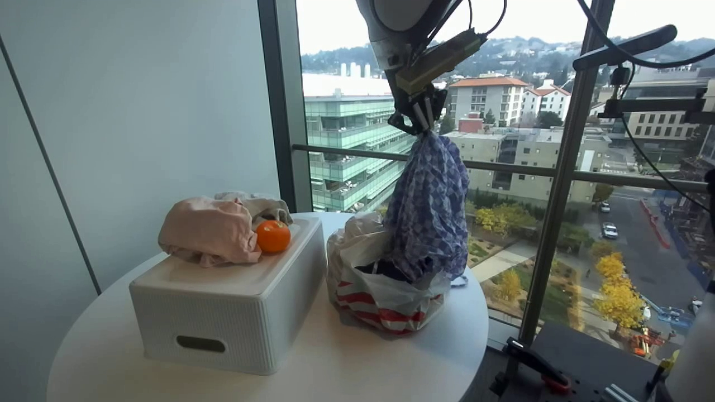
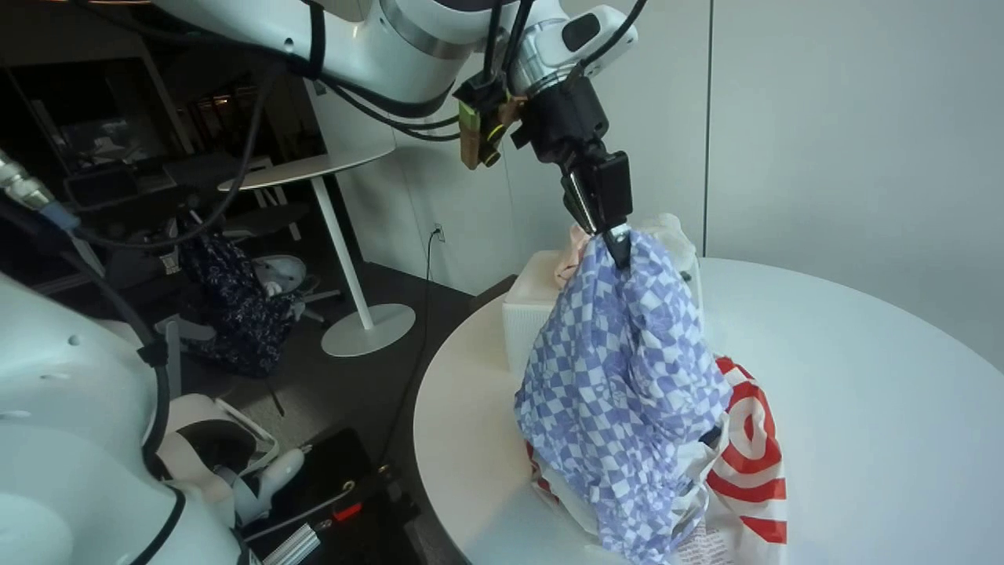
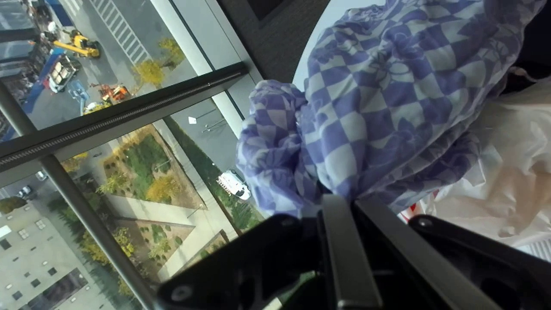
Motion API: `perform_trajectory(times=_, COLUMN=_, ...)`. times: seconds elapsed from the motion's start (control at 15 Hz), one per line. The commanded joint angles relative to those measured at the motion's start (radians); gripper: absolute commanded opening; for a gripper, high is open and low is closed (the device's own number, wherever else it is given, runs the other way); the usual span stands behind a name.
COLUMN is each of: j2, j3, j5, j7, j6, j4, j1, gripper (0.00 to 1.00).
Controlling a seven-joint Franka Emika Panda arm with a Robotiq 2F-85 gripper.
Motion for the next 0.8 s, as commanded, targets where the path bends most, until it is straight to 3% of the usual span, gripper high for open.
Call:
perform_trajectory(times=0.0, j2=0.116, j3=0.010, j5=0.010, j7=-0.049, j6=-0.058, j4=0.049, j1=0.037, gripper=0.01)
perform_trajectory(times=0.33, j2=0.240, j3=-0.008, j5=-0.022, j7=-0.048, j6=-0.177, j4=0.099, j1=0.061, gripper=0.01)
perform_trajectory(times=0.73, j2=0.350, j3=-0.012, j5=0.038, j7=-0.183, j6=-0.139, j4=0.122, j1=0.101, gripper=0.01)
